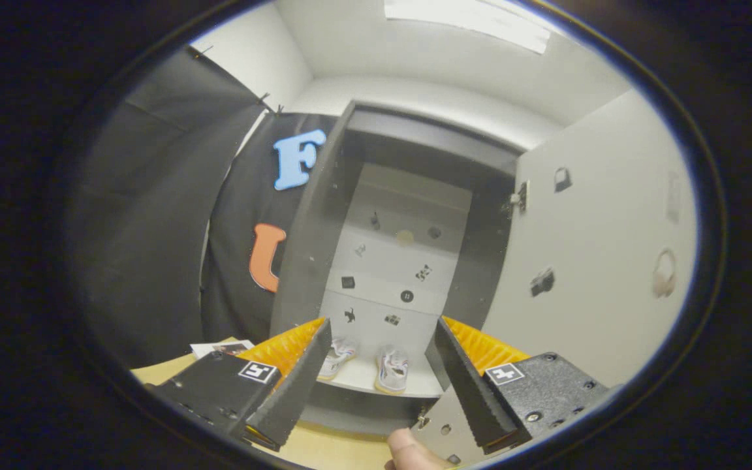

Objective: Open the shoe cabinet door, grab the shoes and put them into the shoe cabinet, then close the shoe cabinet door.

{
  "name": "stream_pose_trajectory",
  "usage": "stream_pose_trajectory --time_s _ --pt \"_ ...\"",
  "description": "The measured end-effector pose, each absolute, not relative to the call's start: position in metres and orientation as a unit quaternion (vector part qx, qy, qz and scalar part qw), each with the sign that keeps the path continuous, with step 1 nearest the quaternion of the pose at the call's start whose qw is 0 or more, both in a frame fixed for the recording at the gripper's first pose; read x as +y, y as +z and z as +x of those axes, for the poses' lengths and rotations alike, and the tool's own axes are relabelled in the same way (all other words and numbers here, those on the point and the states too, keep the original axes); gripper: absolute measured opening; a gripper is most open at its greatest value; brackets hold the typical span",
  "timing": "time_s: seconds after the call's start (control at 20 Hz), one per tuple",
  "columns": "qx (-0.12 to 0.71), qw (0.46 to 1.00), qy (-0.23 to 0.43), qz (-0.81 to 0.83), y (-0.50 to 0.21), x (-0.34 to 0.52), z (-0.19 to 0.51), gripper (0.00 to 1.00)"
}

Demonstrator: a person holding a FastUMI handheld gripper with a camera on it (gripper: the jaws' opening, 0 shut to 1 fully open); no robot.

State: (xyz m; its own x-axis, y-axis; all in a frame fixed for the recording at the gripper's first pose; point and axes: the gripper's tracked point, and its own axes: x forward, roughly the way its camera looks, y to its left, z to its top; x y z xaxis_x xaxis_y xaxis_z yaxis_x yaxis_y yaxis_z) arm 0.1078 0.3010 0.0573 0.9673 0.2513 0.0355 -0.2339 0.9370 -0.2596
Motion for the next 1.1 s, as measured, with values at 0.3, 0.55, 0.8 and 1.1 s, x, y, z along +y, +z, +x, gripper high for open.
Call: stream_pose_trajectory --time_s 0.3,0.55,0.8,1.1 --pt "-0.016 0.99 0.117 -0.083 0.09 0.261 -0.011 1.0" --pt "-0.038 0.989 0.105 -0.094 0.107 0.205 -0.063 1.0" --pt "-0.084 0.99 0.038 -0.106 0.125 0.128 -0.077 1.0" --pt "-0.024 0.998 0.058 -0.001 0.113 0.059 -0.069 1.0"
